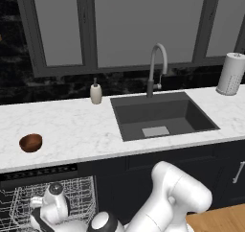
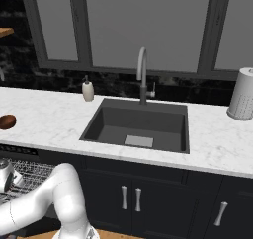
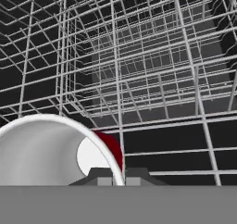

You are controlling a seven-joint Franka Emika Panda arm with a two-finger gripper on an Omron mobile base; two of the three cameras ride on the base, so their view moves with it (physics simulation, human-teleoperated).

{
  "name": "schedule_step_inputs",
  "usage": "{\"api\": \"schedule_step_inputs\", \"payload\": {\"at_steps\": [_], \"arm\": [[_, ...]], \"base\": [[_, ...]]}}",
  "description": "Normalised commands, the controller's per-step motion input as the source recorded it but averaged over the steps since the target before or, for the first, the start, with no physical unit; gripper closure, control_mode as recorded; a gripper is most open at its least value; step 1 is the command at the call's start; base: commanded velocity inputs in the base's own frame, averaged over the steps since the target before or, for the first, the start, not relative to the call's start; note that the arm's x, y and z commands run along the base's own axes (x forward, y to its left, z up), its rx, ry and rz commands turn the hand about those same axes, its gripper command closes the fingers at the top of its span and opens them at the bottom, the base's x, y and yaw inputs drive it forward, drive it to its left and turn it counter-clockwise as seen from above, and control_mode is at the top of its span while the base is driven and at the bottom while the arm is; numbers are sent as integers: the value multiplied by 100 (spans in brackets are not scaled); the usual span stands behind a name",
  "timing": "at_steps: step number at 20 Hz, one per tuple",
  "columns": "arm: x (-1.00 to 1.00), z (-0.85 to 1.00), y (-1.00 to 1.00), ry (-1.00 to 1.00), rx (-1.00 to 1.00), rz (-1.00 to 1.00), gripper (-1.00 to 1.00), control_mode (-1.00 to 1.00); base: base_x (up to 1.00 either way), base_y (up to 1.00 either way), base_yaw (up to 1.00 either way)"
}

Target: Pick up the cup and bowl from the counter, place them in the dishwasher, and close the dishwasher door.

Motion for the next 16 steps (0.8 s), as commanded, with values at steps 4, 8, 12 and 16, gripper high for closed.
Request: {"api": "schedule_step_inputs", "payload": {"at_steps": [4,8,12,16], "arm": [[9,-12,0,-18,-4,0,100,-100],[13,-56,0,-12,-5,0,100,-100],[0,0,0,0,0,0,-100,-100],[0,0,0,0,0,0,-100,-100]], "base": [[0,0,0],[0,0,0],[0,0,0],[0,0,0]]}}
